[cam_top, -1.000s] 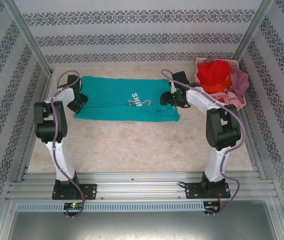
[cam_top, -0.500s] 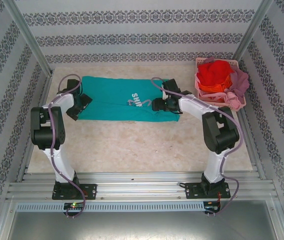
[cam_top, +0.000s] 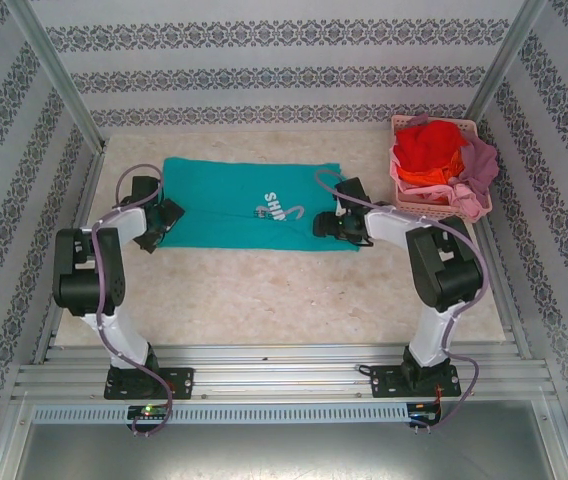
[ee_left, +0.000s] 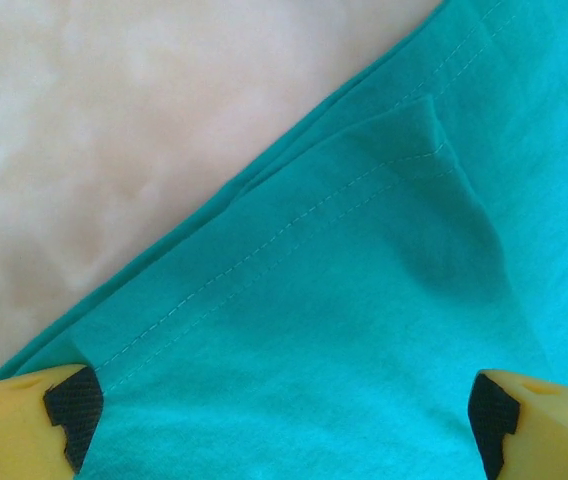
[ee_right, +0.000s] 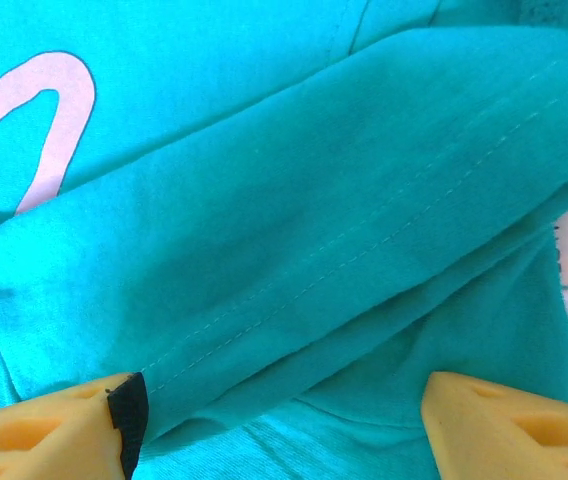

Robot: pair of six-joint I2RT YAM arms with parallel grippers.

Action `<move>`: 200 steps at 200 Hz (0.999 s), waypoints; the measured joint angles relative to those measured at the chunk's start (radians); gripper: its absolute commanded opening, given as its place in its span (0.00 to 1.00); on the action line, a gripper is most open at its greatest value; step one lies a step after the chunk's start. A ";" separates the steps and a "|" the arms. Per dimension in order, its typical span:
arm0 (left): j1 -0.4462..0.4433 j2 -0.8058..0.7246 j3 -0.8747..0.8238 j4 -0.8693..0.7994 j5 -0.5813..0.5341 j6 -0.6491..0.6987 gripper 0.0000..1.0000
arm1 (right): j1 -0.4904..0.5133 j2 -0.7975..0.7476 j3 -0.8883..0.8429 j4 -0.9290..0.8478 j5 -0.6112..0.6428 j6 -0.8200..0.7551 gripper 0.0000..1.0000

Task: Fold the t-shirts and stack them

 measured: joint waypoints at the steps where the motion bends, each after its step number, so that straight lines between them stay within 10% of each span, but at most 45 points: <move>1: 0.000 -0.005 -0.006 0.000 0.000 0.000 0.97 | 0.000 -0.002 -0.003 0.001 0.000 0.001 0.74; 128: -0.011 -0.290 -0.254 -0.137 0.008 0.003 1.00 | 0.088 -0.454 -0.297 -0.069 0.028 0.056 0.77; 200: -0.035 -0.262 -0.164 -0.169 0.009 0.003 1.00 | 0.238 -0.309 -0.224 -0.067 0.039 0.088 0.64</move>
